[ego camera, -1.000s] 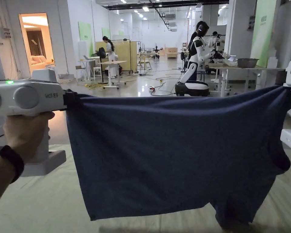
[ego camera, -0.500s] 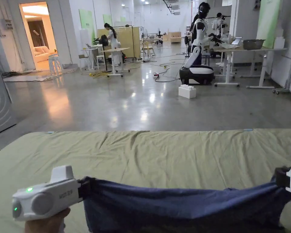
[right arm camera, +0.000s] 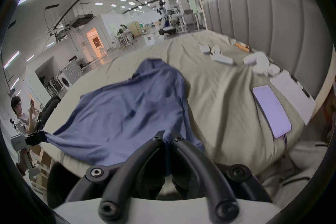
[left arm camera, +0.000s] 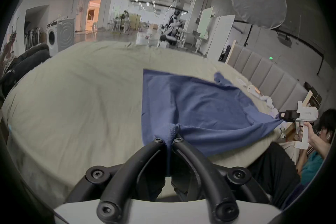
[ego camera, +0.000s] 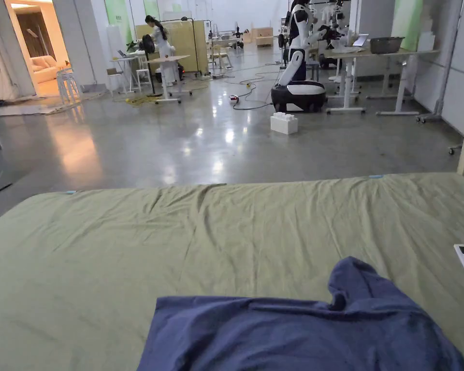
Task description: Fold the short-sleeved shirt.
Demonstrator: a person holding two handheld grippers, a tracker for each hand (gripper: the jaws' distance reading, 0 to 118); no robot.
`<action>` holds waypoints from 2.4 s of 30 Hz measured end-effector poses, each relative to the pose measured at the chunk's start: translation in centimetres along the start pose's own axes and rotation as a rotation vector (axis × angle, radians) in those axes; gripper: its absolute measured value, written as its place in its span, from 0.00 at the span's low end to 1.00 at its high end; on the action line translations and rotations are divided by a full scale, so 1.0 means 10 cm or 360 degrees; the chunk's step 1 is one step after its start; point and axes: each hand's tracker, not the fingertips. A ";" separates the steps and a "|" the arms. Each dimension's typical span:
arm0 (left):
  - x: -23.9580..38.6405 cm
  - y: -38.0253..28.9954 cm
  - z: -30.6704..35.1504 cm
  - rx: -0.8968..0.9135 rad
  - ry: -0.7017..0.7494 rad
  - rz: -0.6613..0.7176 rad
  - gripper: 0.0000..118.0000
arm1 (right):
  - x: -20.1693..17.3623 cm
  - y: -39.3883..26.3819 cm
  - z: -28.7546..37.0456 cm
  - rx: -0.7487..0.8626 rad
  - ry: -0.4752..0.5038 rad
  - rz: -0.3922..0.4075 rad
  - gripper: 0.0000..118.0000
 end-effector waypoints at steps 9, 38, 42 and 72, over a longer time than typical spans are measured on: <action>-0.13 -0.50 -0.23 -0.0128 0.0033 0.0113 0.44 | -0.04 -0.27 -0.24 -0.0083 -0.0074 0.0049 0.33; 1.79 0.59 1.63 0.0955 0.0388 -0.0454 0.01 | -1.25 0.36 1.27 0.0853 0.0033 0.0546 0.03; 1.77 0.57 1.62 0.0926 0.0330 -0.0417 0.00 | -1.19 0.30 1.22 0.0745 0.0052 0.0407 0.00; 0.01 -0.36 0.09 0.0111 0.0265 0.0239 0.69 | -0.91 -0.06 0.96 0.0592 0.0027 0.0343 0.00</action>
